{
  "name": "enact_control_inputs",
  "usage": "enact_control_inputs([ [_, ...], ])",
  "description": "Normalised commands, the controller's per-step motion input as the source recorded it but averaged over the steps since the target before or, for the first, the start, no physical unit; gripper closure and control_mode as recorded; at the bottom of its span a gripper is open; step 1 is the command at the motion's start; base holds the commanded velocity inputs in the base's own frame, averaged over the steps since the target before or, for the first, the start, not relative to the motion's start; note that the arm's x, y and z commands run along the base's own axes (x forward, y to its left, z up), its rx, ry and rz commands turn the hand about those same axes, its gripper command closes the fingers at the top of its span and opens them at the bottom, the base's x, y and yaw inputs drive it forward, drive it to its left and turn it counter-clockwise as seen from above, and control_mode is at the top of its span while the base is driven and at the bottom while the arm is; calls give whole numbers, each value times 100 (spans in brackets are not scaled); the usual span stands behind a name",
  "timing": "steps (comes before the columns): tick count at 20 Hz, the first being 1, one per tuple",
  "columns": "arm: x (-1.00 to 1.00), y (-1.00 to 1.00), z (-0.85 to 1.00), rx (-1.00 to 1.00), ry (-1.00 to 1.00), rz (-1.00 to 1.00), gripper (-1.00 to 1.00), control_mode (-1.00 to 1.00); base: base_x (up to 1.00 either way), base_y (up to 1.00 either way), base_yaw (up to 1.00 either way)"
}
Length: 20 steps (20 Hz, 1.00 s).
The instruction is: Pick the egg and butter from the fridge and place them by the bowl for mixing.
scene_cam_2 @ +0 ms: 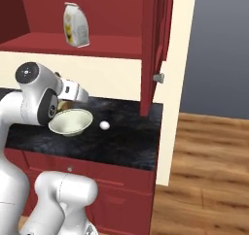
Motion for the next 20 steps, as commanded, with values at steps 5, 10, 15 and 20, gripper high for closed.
enact_control_inputs([
  [5,0,0,0,0,0,0,100,100,52,4,0],
  [10,0,0,0,0,0,0,100,100,37,1,1],
  [15,0,0,0,0,0,0,100,100,0,0,0],
  [20,0,0,0,0,0,0,100,100,-1,0,0],
])
